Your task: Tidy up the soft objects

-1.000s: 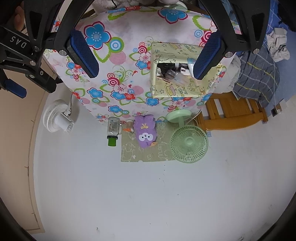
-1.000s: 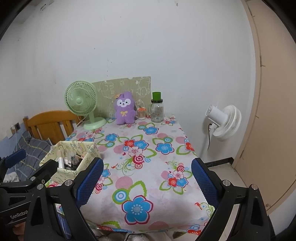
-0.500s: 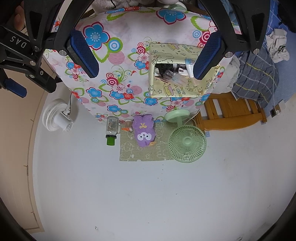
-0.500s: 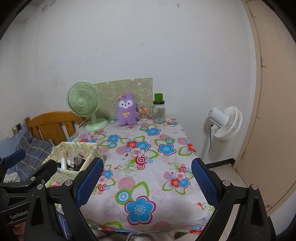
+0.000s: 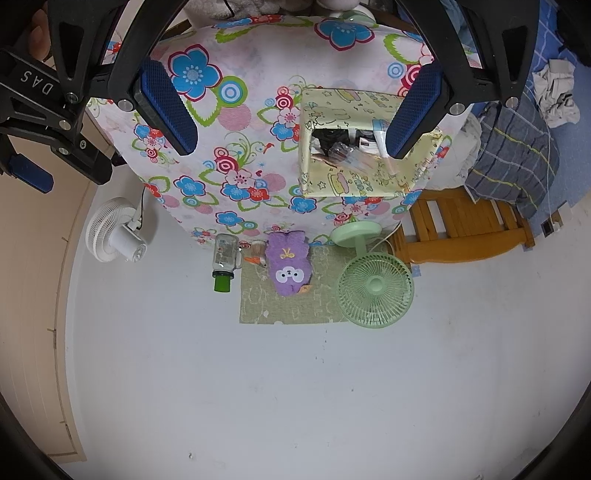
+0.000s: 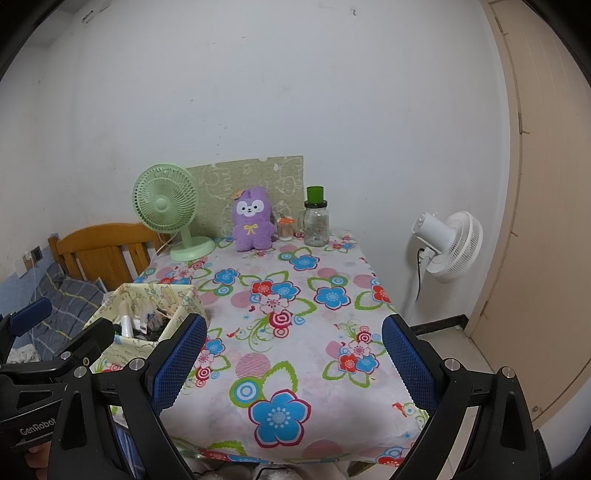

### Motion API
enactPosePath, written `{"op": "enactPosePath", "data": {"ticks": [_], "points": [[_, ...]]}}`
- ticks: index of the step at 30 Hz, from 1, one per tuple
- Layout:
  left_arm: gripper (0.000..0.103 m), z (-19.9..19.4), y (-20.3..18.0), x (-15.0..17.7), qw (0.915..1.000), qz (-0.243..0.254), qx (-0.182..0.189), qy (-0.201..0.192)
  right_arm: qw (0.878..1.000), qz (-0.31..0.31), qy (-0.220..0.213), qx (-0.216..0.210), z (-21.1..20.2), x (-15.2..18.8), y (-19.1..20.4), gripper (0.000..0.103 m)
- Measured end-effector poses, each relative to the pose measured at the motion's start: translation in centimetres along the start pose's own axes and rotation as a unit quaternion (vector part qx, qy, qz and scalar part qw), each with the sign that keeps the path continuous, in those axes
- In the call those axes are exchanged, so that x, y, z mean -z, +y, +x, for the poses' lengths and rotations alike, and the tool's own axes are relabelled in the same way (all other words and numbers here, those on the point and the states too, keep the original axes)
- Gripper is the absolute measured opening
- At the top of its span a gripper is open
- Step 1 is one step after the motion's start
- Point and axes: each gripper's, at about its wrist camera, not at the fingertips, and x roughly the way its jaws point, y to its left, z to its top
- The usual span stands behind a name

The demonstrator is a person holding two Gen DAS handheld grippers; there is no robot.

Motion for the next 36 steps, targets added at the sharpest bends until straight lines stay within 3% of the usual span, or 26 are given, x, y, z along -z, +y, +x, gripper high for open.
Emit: {"op": "enactPosePath", "data": {"ticks": [36], "points": [[0.103, 0.2, 0.7, 0.2, 0.9997, -0.011, -0.011, -0.018, 1.0, -0.011, -0.014, -0.011, 1.0, -0.2, 1.0, 0.097]]}}
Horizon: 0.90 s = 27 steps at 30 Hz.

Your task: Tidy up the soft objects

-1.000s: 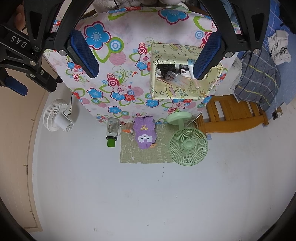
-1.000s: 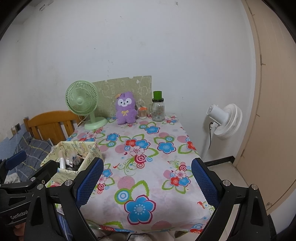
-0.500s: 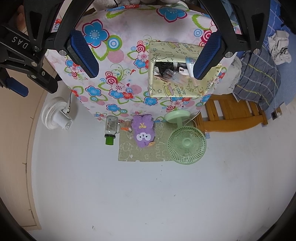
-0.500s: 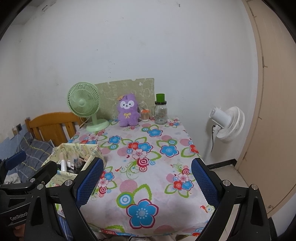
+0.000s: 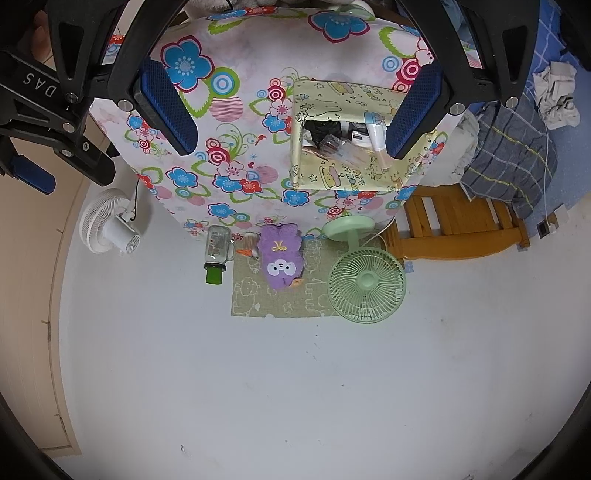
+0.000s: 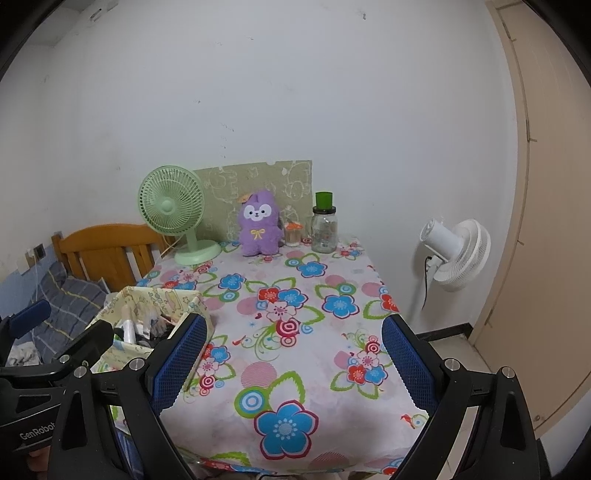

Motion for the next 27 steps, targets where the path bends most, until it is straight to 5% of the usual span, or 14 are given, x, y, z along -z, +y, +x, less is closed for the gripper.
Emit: {"op": "enactPosePath", "data": {"ticks": [27], "points": [[0.103, 0.36, 0.14, 0.05, 1.0, 0.0, 0.005, 0.001, 1.0, 0.0, 0.0, 0.004, 0.19, 0.12, -0.11, 0.097]]}}
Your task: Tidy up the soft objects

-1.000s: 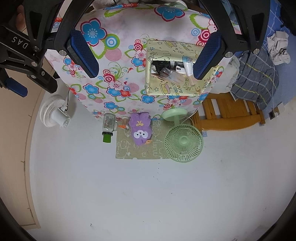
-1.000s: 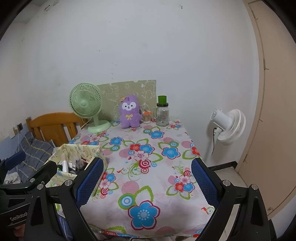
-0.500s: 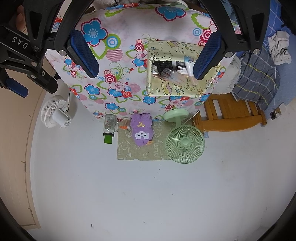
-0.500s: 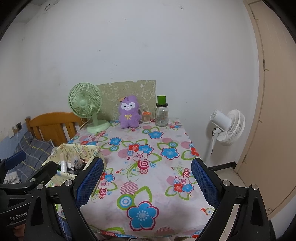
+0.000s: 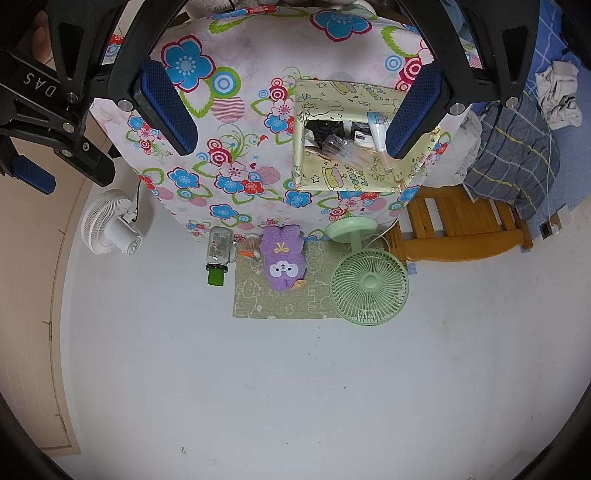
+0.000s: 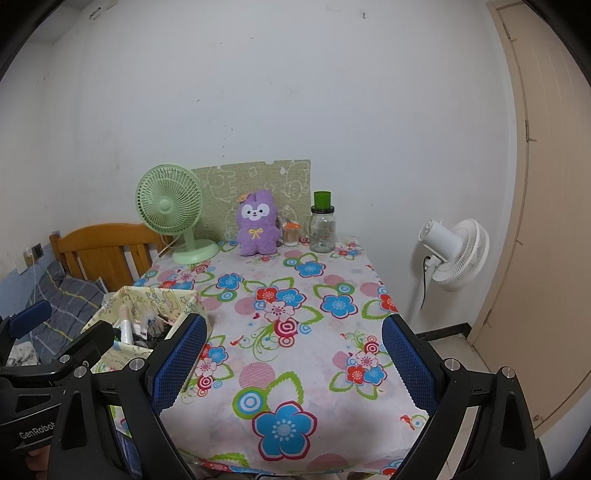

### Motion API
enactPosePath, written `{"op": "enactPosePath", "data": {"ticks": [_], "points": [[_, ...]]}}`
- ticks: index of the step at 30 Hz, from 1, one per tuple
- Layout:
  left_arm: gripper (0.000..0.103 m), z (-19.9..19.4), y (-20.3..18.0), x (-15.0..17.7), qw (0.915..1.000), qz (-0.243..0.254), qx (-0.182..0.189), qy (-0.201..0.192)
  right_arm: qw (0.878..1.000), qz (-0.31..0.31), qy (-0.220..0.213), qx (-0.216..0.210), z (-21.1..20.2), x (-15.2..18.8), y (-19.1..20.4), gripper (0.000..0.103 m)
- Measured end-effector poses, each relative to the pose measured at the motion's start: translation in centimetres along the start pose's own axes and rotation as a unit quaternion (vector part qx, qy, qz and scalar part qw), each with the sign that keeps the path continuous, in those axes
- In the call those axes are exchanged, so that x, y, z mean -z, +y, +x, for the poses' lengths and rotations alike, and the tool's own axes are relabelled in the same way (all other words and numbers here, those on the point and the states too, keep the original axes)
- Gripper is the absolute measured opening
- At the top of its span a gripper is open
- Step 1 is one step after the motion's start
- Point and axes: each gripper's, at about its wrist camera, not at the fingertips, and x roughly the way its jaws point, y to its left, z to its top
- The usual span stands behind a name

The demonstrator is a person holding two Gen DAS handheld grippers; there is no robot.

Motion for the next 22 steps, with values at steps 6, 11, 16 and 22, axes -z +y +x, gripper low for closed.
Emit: {"op": "enactPosePath", "data": {"ticks": [6, 11, 16, 22], "points": [[0.103, -0.01, 0.02, 0.0, 1.0, 0.0, 0.0, 0.0, 1.0, 0.0, 0.0, 0.0, -0.06, -0.01, 0.0, 0.097], [0.103, -0.01, 0.03, 0.02, 1.0, 0.0, -0.001, 0.001, 1.0, 0.0, 0.001, 0.001, -0.03, -0.01, 0.0, 0.097], [0.103, -0.22, 0.13, 0.05, 1.0, 0.001, -0.003, 0.0, 1.0, 0.002, 0.003, -0.002, 0.02, -0.03, -0.05, 0.097], [0.103, -0.23, 0.22, 0.04, 1.0, 0.0, -0.003, 0.0, 1.0, 0.002, 0.002, -0.002, 0.01, 0.01, 0.01, 0.097]]}}
